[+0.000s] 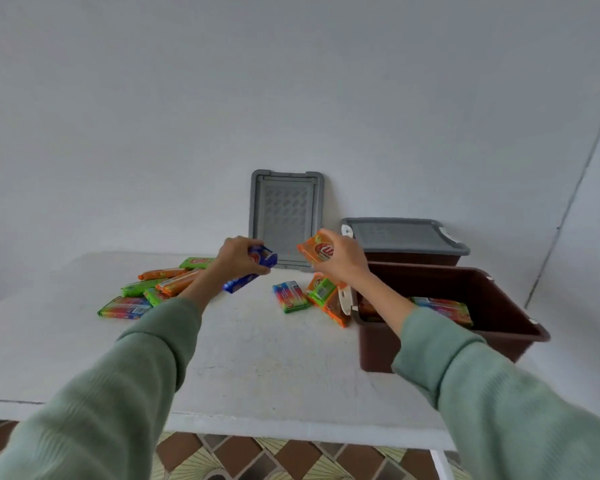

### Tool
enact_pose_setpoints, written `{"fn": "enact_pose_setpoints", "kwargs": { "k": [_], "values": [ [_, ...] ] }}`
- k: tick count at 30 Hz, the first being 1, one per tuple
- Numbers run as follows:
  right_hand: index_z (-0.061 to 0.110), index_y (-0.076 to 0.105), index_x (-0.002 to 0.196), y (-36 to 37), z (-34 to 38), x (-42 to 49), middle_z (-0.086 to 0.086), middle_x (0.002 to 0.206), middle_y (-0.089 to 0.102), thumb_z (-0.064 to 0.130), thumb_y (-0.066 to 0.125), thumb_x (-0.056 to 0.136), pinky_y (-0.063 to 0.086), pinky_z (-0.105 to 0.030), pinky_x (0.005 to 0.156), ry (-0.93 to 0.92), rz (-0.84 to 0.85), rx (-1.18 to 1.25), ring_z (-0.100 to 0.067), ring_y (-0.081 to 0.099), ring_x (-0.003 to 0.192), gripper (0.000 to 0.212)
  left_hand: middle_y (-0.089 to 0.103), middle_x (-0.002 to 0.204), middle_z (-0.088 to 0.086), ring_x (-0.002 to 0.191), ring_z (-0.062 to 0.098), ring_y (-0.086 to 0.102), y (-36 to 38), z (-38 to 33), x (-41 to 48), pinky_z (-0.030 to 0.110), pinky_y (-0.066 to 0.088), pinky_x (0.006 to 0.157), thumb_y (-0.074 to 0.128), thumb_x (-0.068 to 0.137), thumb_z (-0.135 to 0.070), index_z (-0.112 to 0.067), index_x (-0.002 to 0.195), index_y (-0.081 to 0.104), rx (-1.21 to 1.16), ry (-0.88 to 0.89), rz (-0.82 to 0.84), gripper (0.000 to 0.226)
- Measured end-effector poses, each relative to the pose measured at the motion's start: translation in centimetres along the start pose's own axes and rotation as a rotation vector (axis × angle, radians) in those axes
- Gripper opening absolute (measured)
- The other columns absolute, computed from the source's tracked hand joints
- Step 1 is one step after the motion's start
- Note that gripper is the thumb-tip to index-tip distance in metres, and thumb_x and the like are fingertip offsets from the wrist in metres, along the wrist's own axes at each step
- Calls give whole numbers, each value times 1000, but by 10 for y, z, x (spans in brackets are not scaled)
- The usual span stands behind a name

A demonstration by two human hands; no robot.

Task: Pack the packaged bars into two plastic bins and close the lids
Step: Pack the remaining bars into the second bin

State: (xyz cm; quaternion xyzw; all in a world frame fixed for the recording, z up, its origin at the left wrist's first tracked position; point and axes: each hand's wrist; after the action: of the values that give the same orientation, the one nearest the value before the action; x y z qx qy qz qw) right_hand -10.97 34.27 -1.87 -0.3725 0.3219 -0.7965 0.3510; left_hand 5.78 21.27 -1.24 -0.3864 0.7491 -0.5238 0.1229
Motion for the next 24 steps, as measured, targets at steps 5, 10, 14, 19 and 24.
{"fn": "enact_pose_setpoints", "kwargs": {
  "k": [5, 10, 14, 19, 24],
  "values": [
    [16, 35, 141, -75, -49, 9, -10, 136, 50, 21, 79, 70, 41, -30, 95, 83, 0, -75, -24, 49, 122, 83, 60, 124, 10, 111, 22, 57, 12, -85, 30, 20, 44, 84, 76, 73, -27, -13, 130, 52, -15, 287, 102, 63],
    [16, 29, 145, -118, -113, -11, -10, 144, 40, 16, 78, 70, 36, -32, 102, 191, 146, -234, -25, 40, 130, 89, 59, 123, 7, 107, 19, 57, 61, -150, 36, 20, 45, 84, 77, 73, -28, -16, 132, 51, -16, 486, 252, 65],
    [13, 30, 144, -114, -158, -29, -10, 144, 40, 11, 77, 70, 37, -34, 105, 253, 261, -321, -25, 41, 131, 87, 55, 127, 6, 114, 19, 52, 110, -176, 46, 20, 41, 87, 75, 75, -22, -16, 134, 47, 26, 548, 368, 65],
    [14, 29, 145, -90, -197, -42, -12, 141, 40, 16, 76, 72, 34, -36, 108, 292, 319, -449, -28, 39, 130, 86, 49, 134, 6, 124, 20, 44, 156, -181, 58, 28, 37, 105, 76, 74, -20, -13, 137, 42, 90, 529, 415, 72],
    [16, 35, 143, -70, -213, -34, -11, 139, 43, 14, 72, 76, 37, -36, 107, 230, 402, -493, -28, 43, 128, 77, 47, 138, 6, 127, 23, 40, 183, -180, 63, 29, 32, 107, 72, 79, -24, -13, 141, 38, 209, 552, 443, 72]
  ]
}}
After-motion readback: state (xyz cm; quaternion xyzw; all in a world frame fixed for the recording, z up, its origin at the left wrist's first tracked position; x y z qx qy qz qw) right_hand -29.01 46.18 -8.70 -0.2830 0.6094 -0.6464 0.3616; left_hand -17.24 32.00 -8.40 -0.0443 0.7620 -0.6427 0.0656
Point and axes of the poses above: each hand's wrist, its own x-axis towards the middle knuckle, its own y-axis out of the palm, z = x × y
